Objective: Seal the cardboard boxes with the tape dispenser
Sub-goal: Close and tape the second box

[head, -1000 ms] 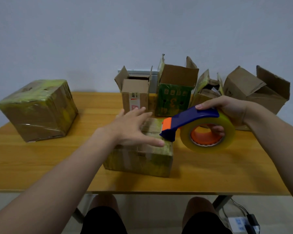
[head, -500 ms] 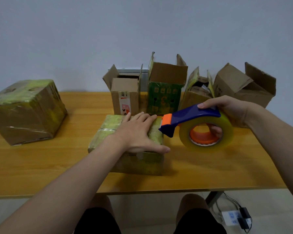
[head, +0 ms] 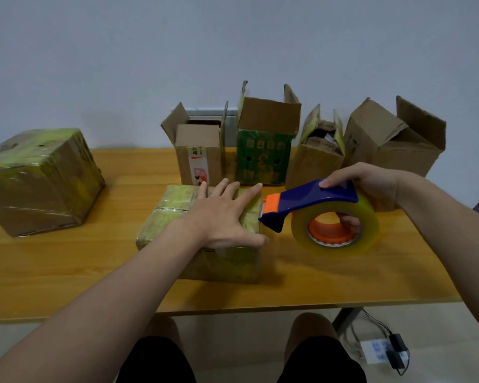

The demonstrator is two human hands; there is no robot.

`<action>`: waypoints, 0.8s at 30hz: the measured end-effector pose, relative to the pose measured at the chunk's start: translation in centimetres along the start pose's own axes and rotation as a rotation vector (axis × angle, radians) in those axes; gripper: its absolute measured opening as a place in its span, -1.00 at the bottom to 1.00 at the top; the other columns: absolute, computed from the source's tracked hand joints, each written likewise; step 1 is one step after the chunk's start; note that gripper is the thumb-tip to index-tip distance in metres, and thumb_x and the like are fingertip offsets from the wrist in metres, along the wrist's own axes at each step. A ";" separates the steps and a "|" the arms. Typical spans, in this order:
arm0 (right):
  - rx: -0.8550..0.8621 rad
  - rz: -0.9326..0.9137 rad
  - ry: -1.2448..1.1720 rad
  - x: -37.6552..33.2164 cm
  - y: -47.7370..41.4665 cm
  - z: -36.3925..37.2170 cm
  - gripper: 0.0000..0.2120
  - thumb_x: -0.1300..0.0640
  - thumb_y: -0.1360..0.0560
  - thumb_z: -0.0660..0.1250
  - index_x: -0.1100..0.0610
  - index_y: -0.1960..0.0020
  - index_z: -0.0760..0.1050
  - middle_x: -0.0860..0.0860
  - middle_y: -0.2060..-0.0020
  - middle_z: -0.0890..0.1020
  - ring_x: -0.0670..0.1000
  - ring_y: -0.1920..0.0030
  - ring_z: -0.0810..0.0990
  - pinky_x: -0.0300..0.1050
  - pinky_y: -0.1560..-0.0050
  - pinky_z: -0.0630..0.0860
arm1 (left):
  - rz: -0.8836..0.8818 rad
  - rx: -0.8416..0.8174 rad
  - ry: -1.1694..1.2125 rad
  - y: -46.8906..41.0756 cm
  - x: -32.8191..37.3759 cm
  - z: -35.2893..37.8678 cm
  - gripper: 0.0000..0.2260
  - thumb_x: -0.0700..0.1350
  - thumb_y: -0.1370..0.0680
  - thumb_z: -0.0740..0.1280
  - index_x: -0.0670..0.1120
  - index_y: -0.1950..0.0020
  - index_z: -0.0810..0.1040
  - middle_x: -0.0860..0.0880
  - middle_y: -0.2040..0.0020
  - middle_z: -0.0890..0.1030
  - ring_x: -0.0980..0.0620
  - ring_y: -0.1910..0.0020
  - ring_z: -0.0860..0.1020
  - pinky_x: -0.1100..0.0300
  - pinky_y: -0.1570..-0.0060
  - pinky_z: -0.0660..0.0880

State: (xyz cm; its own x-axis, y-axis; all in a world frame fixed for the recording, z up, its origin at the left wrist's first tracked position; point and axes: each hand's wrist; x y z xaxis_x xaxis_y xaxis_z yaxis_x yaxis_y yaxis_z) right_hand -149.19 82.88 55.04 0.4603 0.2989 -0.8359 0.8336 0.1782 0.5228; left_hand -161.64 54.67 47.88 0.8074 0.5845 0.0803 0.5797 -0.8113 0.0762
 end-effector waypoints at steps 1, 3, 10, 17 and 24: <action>0.014 0.004 0.013 -0.3 -0.1 0.1 -0.49 -0.11 -0.37 0.46 0.27 -0.11 0.66 0.21 0.38 0.62 0.12 0.45 0.60 -0.04 0.32 0.60 | 0.008 0.006 0.013 0.0 0.0 0.1 0.01 0.67 -0.28 0.02 0.35 -0.62 -0.30 -0.06 -0.72 -0.06 -0.18 -0.68 -0.15 -0.36 -0.56 -0.26; 0.048 0.014 0.047 -1.2 -0.1 0.2 -0.57 -0.10 -0.39 0.44 0.22 -0.06 0.68 0.19 0.37 0.63 0.10 0.47 0.59 -0.06 0.34 0.60 | 0.065 0.045 0.077 0.1 0.0 0.2 -0.05 0.63 -0.32 0.09 0.42 -0.58 -0.31 -0.05 -0.72 -0.08 -0.16 -0.68 -0.17 -0.34 -0.55 -0.28; 0.081 0.014 0.037 -1.4 0.5 -0.7 -0.58 -0.15 -0.28 0.55 0.11 0.00 0.74 0.19 0.19 0.69 0.11 0.33 0.65 -0.03 0.23 0.65 | 0.204 0.088 0.199 0.2 -0.1 0.4 -0.15 0.54 -0.42 0.20 0.51 -0.56 -0.23 0.08 -0.71 0.04 -0.06 -0.69 -0.04 -0.24 -0.59 -0.19; 0.060 0.021 0.008 0.0 0.5 -0.6 -0.53 -0.13 -0.26 0.56 0.20 0.01 0.72 0.20 0.37 0.62 0.10 0.43 0.60 -0.05 0.32 0.60 | 0.205 0.013 0.213 -0.1 -0.1 0.3 -0.22 0.54 -0.45 0.16 0.55 -0.53 -0.25 0.07 -0.72 -0.08 -0.03 -0.68 -0.20 -0.22 -0.57 -0.33; 0.079 0.116 0.303 -4.3 0.2 0.8 -0.69 -0.13 -0.42 0.38 0.09 0.24 0.72 0.20 0.44 0.55 0.10 0.50 0.53 -0.09 0.37 0.57 | 0.201 0.032 0.218 -0.1 -0.3 0.4 -0.17 0.58 -0.42 0.18 0.50 -0.57 -0.19 0.11 -0.71 -0.06 0.05 -0.67 -0.16 -0.16 -0.57 -0.30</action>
State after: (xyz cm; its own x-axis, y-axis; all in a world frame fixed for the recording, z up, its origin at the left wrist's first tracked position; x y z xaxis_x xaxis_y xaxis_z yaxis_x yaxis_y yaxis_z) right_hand -150.79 80.88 58.58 0.4519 0.5799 -0.6779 0.8074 0.0573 0.5873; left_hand -161.90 54.50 47.46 0.8659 0.3984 0.3025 0.4162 -0.9092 0.0063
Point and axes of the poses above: each hand's wrist, its own y-axis away from the middle knuckle, its own z-axis out of the palm, x = y × z
